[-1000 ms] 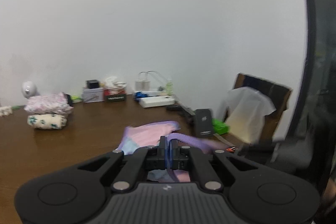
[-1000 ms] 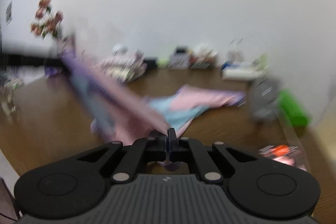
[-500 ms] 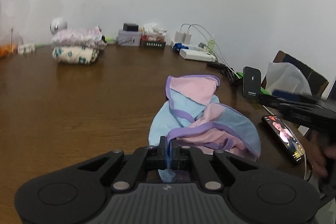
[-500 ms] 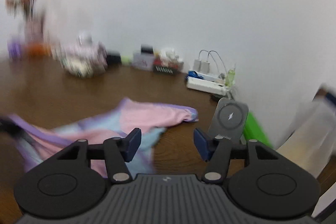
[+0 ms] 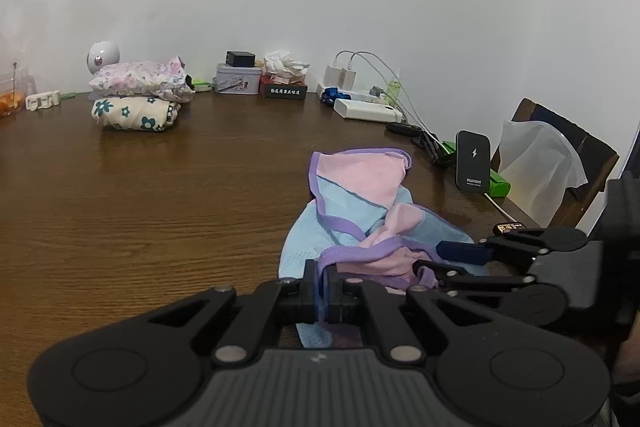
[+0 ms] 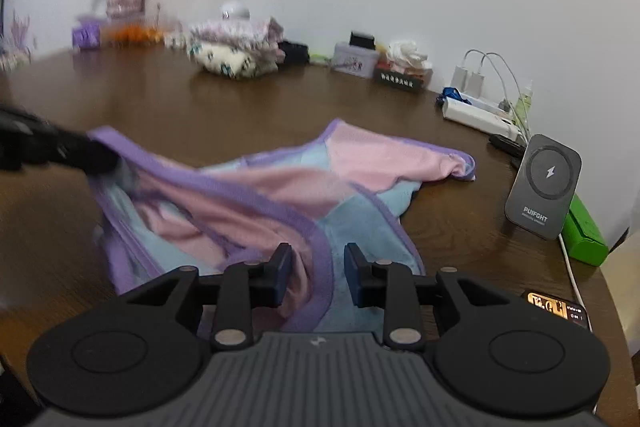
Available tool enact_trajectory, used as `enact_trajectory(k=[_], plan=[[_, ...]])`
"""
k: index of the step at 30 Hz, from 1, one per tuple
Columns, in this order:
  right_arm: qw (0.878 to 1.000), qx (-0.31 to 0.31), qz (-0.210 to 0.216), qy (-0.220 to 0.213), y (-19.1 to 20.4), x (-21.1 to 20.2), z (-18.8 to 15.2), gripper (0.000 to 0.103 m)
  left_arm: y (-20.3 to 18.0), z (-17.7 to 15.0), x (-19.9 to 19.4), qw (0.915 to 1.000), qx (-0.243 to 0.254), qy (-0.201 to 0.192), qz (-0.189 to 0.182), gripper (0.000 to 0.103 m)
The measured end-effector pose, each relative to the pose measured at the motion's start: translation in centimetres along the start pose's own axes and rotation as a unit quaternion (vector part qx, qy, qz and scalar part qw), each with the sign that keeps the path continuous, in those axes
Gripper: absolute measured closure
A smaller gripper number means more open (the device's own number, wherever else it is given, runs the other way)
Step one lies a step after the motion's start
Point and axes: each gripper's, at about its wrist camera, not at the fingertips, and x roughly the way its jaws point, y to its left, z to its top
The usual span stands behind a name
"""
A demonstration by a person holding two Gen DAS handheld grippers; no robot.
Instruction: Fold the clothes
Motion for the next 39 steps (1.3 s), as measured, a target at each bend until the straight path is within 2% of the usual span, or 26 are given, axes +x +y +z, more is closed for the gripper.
enact_trajectory(k=[1, 2, 6, 8, 12, 15, 18, 20, 23, 26, 28, 30, 33, 39], plan=[[1.000, 0.006, 0.001, -0.002, -0.1, -0.1, -0.1, 0.080, -0.1, 0.1, -0.2, 1.0000, 0.005, -0.005, 0.006, 0.102], [1.000, 0.014, 0.004, -0.005, -0.2, -0.1, -0.2, 0.097, -0.3, 0.1, -0.3, 0.9998, 0.009, -0.012, 0.014, 0.102], [0.996, 0.058, 0.001, -0.067, -1.9, -3.7, 0.3, 0.097, -1.8, 0.5, -2.2, 0.9946, 0.063, -0.065, 0.052, 0.102], [0.993, 0.079, 0.008, -0.091, -3.1, -6.3, 0.5, 0.097, -2.8, 0.7, -3.6, 0.9910, 0.086, -0.089, 0.052, 0.102], [0.993, 0.085, 0.030, -0.074, -3.5, -8.7, -0.8, 0.097, -4.5, 0.2, -4.6, 0.9867, 0.118, -0.101, 0.049, 0.102], [0.996, 0.065, 0.018, -0.058, -2.3, -8.6, -2.3, 0.096, -5.2, -0.2, -4.9, 0.9874, 0.119, -0.097, 0.038, 0.102], [0.998, 0.019, 0.006, -0.053, -0.6, -8.2, -3.1, 0.091, -5.8, -0.5, -5.6, 0.9862, 0.126, -0.102, 0.032, 0.102], [0.998, -0.020, -0.014, -0.050, 0.8, -8.0, -3.4, 0.073, -6.1, -0.7, -6.0, 0.9849, 0.132, -0.107, 0.031, 0.102], [0.995, -0.070, -0.040, -0.051, 2.1, -7.9, -3.5, 0.064, -6.3, -1.2, -6.3, 0.9839, 0.137, -0.109, 0.034, 0.102], [0.996, -0.066, -0.013, -0.064, 1.7, -9.2, -2.9, 0.057, -6.1, -1.4, -5.6, 0.9851, 0.133, -0.098, 0.047, 0.102], [0.996, -0.041, 0.017, -0.078, 1.0, -10.3, -2.4, 0.054, -5.9, -1.3, -5.3, 0.9861, 0.128, -0.093, 0.049, 0.102], [0.996, -0.014, 0.029, -0.084, 0.1, -10.6, -2.1, 0.054, -5.7, -1.3, -5.2, 0.9869, 0.124, -0.093, 0.046, 0.102], [0.998, -0.006, 0.012, -0.066, -0.2, -9.3, -2.3, 0.055, -5.7, -1.4, -5.3, 0.9865, 0.126, -0.094, 0.044, 0.102], [0.998, -0.039, 0.000, -0.054, 1.1, -8.0, -2.8, 0.057, -5.6, -1.5, -5.1, 0.9861, 0.129, -0.092, 0.049, 0.102]])
